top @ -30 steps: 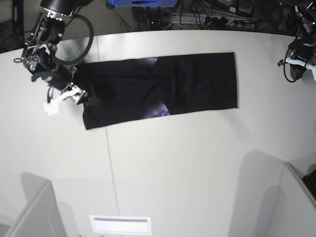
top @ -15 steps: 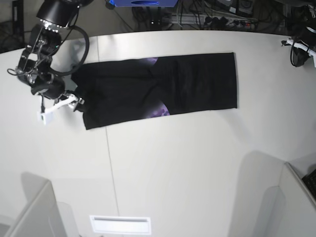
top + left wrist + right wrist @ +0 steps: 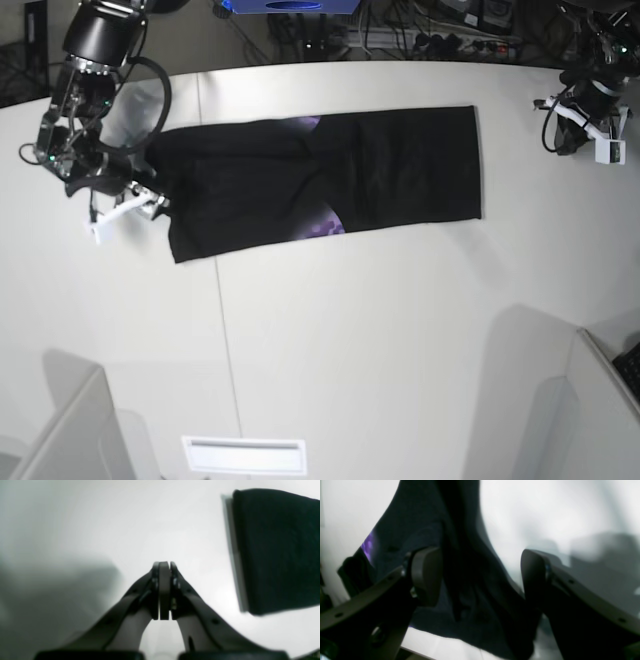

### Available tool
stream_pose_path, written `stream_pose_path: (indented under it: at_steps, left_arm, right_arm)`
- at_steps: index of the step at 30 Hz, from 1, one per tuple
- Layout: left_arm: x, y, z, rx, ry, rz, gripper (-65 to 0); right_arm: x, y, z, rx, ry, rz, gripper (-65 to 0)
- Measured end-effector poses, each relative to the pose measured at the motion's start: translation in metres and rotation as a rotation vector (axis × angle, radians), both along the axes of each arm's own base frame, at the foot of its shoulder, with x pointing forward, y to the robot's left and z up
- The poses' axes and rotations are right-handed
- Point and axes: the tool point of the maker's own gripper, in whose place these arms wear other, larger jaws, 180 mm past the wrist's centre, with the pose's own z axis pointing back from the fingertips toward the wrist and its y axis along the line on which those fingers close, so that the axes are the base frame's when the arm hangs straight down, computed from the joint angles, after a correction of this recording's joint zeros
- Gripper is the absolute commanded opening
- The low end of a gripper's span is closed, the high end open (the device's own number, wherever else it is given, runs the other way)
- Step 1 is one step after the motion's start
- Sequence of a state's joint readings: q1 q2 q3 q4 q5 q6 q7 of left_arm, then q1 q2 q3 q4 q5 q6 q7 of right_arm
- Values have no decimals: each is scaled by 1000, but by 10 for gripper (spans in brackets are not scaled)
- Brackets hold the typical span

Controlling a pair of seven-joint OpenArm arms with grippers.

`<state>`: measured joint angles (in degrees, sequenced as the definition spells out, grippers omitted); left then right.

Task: Fold the T-shirt properly
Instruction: 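Release the left gripper and move it away from the shirt, then grasp the strip end with the right gripper and lift it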

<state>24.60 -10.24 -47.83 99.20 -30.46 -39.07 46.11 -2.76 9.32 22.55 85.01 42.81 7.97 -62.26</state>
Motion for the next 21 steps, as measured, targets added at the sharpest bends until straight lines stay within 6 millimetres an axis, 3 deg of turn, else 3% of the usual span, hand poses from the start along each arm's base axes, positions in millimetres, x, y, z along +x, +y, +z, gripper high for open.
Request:
stream_pose_path:
  at_steps: [2,7,11,15,21]
  left_arm:
    - [1,-3,-11,6,27,11,-650]
    - [-1,-7,-17,-2,42,16,-650]
    - [2,-27,-31,-29,77,-42,-650]
    - [12,-46,-33,-55,69,-89,-650]
    - [27,-58,-33,-78,46,-81,-650]
  right_arm:
    - [7,9,0,-5,-41,8,-191]
    - [-1,22,-6,-16,-46,77,-194]
    - [-7,42,-9,-6,-55,125,-195]
    - [-8,57,-11,-4,-60,183,-197]
    - [-13,83,-10,29,-61,248,-198]
